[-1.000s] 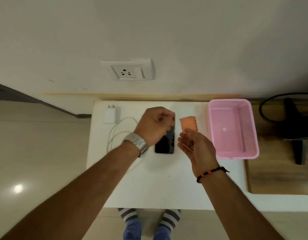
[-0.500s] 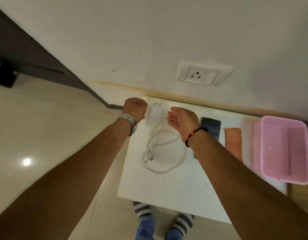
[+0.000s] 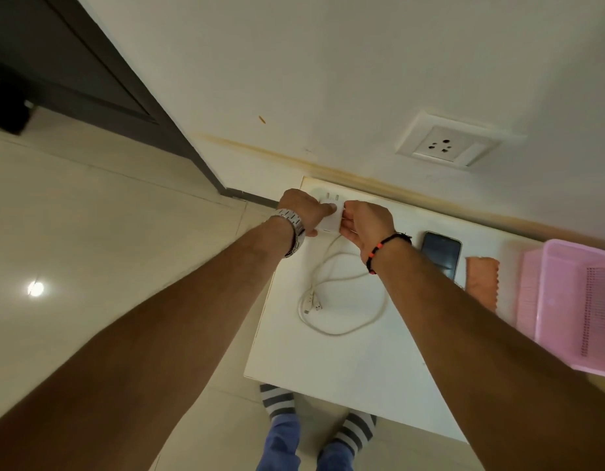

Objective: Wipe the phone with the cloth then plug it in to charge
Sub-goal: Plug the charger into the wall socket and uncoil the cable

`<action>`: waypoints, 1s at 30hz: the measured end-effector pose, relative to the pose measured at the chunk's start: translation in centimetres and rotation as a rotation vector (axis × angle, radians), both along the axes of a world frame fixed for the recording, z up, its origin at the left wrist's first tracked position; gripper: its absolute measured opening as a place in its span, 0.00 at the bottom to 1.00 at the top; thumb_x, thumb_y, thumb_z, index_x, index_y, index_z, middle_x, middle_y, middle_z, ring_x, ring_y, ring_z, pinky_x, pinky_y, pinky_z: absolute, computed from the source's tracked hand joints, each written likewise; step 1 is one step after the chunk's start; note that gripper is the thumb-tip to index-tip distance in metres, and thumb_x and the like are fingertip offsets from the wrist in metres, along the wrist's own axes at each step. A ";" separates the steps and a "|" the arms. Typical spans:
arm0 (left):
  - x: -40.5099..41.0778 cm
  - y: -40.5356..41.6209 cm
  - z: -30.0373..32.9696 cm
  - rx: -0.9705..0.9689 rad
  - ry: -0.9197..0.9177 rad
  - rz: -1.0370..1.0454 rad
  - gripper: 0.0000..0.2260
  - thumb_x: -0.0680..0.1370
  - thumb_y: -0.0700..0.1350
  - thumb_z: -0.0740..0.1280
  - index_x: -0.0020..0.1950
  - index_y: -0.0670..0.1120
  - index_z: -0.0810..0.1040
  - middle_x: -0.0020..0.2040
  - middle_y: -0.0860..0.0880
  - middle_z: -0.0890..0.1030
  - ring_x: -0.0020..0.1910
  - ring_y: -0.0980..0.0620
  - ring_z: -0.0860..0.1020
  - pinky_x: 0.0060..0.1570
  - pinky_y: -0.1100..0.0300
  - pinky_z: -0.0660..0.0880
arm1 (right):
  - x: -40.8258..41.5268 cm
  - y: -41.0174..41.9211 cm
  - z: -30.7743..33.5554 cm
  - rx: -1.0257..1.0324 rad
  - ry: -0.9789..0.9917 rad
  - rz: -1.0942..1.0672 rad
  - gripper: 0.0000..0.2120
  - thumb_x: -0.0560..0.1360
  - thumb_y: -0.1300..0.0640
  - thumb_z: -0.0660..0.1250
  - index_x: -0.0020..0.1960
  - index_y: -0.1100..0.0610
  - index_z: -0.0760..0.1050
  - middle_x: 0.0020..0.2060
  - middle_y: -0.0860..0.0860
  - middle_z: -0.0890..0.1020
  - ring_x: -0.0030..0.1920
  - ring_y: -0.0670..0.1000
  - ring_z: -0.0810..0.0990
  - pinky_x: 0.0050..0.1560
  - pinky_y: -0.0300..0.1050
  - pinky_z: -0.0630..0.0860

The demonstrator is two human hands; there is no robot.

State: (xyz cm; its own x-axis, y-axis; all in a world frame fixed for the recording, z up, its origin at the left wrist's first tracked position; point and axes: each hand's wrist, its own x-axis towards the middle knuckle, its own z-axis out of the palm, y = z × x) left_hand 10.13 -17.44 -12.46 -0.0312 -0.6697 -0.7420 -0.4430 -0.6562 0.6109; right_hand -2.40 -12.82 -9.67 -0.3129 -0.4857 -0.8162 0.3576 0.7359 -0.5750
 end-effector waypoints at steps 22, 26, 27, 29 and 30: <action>7.5 7.7 4.5 0.122 0.450 0.525 0.09 0.80 0.41 0.70 0.59 0.41 0.78 0.55 0.37 0.85 0.53 0.39 0.84 0.52 0.44 0.84 | 1.5 13.8 -2.0 -0.086 0.680 0.872 0.04 0.72 0.56 0.71 0.46 0.48 0.79 0.43 0.43 0.82 0.44 0.46 0.81 0.46 0.43 0.81; 7.9 8.7 3.8 0.164 0.356 0.467 0.12 0.74 0.43 0.77 0.55 0.43 0.80 0.50 0.41 0.85 0.42 0.45 0.86 0.41 0.49 0.85 | 2.9 14.2 -3.1 -0.057 0.721 0.831 0.02 0.73 0.52 0.67 0.43 0.48 0.78 0.38 0.42 0.81 0.40 0.46 0.80 0.41 0.43 0.80; 7.9 8.9 3.5 0.160 0.291 0.410 0.15 0.71 0.45 0.80 0.54 0.43 0.81 0.48 0.42 0.85 0.38 0.47 0.86 0.38 0.51 0.84 | 3.2 14.2 -3.2 -0.036 0.707 0.805 0.04 0.72 0.49 0.67 0.43 0.48 0.78 0.37 0.42 0.81 0.40 0.46 0.80 0.40 0.43 0.80; 7.4 9.3 2.7 0.145 0.150 0.289 0.18 0.67 0.45 0.83 0.53 0.44 0.81 0.47 0.44 0.86 0.36 0.49 0.86 0.35 0.54 0.84 | 3.6 14.1 -3.5 -0.012 0.683 0.798 0.10 0.71 0.42 0.68 0.44 0.47 0.78 0.38 0.42 0.81 0.40 0.46 0.79 0.40 0.42 0.78; 7.0 9.4 2.3 0.134 0.096 0.238 0.18 0.67 0.43 0.83 0.52 0.44 0.81 0.46 0.43 0.86 0.35 0.49 0.86 0.34 0.55 0.84 | 3.8 14.1 -3.7 -0.008 0.683 0.811 0.12 0.70 0.39 0.69 0.45 0.47 0.78 0.39 0.42 0.80 0.40 0.46 0.79 0.40 0.42 0.77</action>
